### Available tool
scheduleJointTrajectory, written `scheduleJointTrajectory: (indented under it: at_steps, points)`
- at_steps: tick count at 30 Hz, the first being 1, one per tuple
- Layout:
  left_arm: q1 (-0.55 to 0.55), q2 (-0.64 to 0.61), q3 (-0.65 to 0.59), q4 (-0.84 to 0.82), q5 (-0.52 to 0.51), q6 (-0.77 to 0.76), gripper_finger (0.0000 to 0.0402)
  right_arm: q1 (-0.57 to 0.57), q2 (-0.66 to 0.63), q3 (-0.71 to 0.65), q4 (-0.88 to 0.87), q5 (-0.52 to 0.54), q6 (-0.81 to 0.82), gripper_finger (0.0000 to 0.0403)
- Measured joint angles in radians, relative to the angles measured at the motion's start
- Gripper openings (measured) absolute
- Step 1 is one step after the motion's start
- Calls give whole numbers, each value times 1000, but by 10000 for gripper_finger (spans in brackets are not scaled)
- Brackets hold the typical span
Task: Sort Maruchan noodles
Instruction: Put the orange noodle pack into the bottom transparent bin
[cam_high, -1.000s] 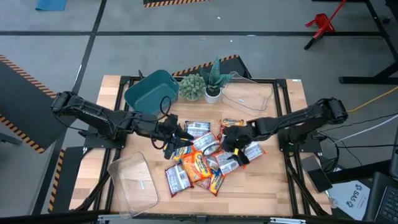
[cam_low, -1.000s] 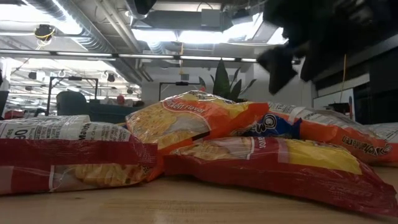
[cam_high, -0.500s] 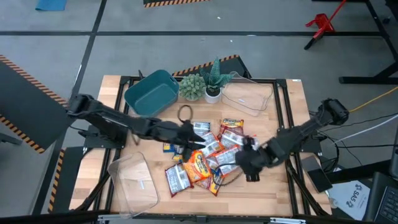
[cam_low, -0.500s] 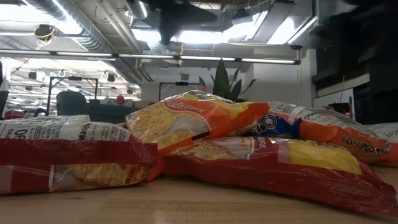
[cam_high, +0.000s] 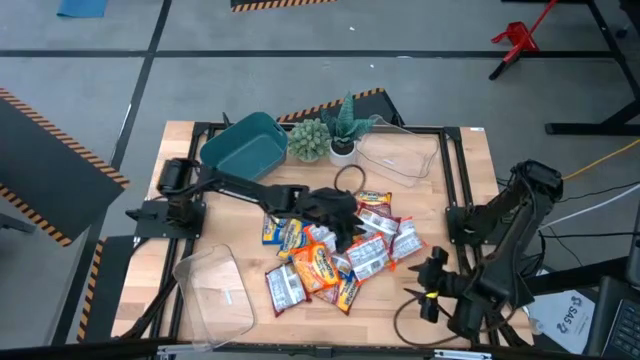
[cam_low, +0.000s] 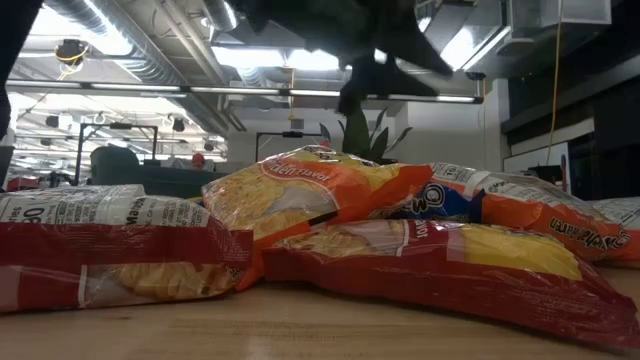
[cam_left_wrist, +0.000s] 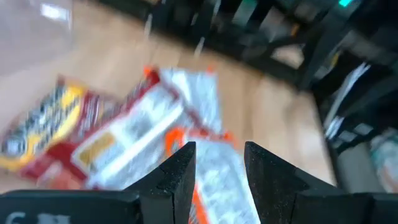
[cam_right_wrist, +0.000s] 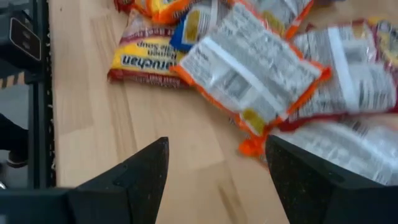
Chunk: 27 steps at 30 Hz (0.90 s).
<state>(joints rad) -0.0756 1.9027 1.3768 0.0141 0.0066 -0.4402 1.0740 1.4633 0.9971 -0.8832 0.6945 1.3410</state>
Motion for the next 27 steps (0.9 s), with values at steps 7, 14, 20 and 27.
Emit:
scheduleJointTrajectory:
  at_steps: [7, 14, 20, 27]
  points:
    - [24, 99, 108, -186, 3, 6, 137, 20, 1, -77, 57, -9, 72, 253]
    - [39, 120, 111, -187, 70, 23, 163, 19, 1, -128, 128, -27, 65, 253]
    - [30, 120, 111, -186, 95, 58, 194, 19, 1, -170, 216, -50, 36, 253]
    - [30, 141, 112, -177, 90, 33, 214, 16, 1, -182, 260, 7, -39, 253]
